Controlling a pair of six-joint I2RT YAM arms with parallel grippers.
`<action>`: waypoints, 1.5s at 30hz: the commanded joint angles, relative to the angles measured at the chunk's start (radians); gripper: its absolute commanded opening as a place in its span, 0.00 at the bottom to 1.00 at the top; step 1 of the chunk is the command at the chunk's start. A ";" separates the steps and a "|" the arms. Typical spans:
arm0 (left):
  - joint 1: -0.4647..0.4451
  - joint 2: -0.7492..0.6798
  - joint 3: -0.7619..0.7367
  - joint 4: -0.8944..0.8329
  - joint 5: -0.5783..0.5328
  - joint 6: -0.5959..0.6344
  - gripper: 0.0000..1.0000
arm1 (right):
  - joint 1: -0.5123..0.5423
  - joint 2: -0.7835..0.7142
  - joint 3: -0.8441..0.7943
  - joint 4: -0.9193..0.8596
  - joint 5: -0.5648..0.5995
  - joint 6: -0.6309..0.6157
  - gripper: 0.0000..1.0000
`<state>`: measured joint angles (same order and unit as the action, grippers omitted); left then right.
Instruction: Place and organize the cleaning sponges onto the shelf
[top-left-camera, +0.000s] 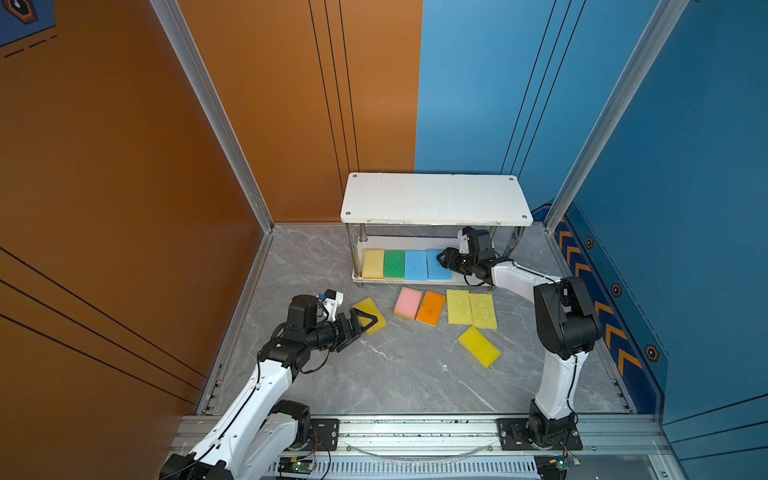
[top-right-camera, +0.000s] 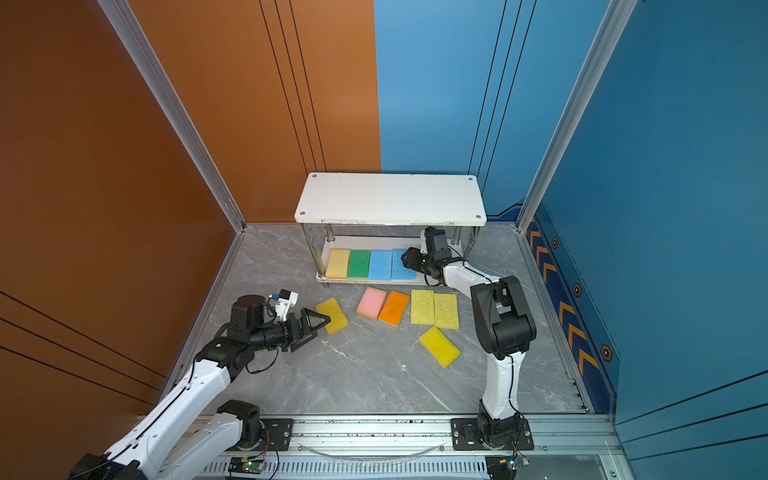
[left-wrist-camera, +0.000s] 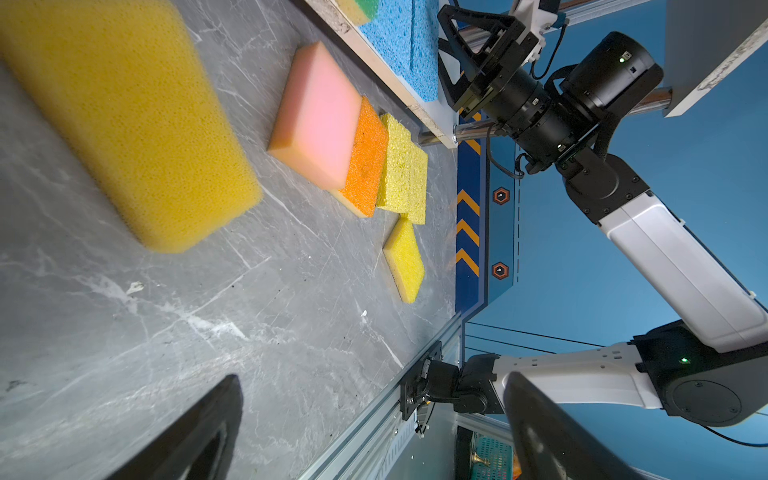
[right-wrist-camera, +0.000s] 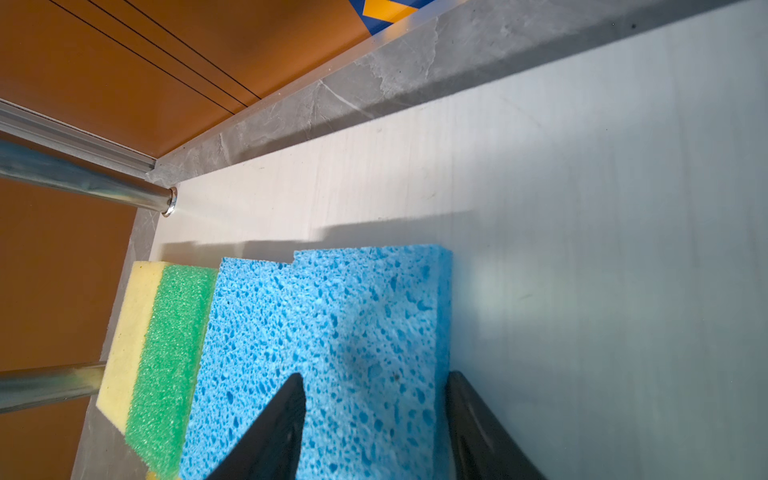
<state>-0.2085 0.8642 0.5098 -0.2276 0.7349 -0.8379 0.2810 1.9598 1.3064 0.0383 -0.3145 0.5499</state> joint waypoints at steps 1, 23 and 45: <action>0.009 0.003 -0.013 0.027 0.017 0.000 0.98 | -0.003 0.014 -0.017 -0.042 0.009 0.016 0.56; 0.014 0.010 -0.028 0.074 0.026 -0.008 0.98 | 0.000 -0.001 -0.041 -0.054 0.049 0.099 0.57; 0.015 -0.001 -0.032 0.082 0.029 -0.018 0.98 | 0.013 -0.059 -0.078 -0.105 0.095 0.110 0.57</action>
<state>-0.2028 0.8726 0.4915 -0.1673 0.7425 -0.8547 0.2848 1.9190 1.2652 0.0299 -0.2317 0.6479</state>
